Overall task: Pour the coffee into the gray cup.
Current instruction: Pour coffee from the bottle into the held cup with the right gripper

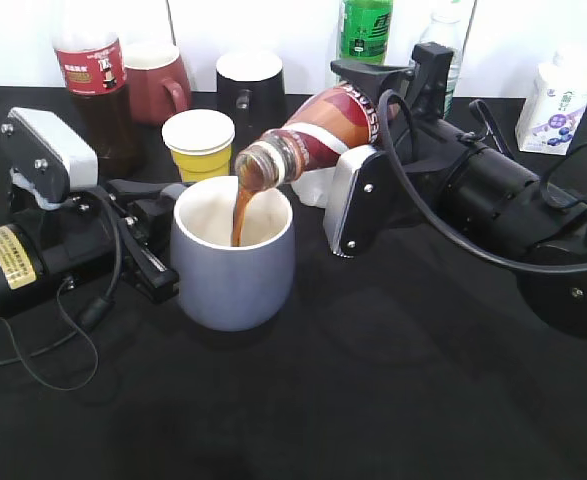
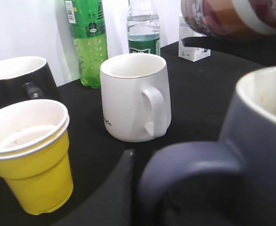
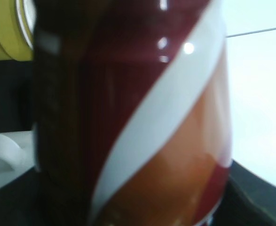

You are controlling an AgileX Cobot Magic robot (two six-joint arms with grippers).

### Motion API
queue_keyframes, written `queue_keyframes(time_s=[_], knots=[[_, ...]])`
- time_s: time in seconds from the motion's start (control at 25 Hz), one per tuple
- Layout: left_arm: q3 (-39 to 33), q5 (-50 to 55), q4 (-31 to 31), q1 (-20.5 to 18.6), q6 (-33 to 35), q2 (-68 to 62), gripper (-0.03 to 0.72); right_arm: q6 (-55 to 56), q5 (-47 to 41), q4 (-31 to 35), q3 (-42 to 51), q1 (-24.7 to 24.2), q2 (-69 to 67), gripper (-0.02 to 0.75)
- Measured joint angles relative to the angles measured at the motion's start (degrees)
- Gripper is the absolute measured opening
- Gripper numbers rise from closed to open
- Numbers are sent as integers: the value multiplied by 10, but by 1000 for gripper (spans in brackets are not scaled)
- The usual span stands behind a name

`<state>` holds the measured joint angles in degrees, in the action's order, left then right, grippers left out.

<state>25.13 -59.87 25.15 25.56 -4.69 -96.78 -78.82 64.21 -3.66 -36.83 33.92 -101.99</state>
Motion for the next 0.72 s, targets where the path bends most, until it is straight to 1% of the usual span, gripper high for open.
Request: queue_keyframes(time_s=[0.72], knots=[[0, 0, 0, 0, 0, 0, 58, -25, 1, 0, 0, 0, 0, 532]])
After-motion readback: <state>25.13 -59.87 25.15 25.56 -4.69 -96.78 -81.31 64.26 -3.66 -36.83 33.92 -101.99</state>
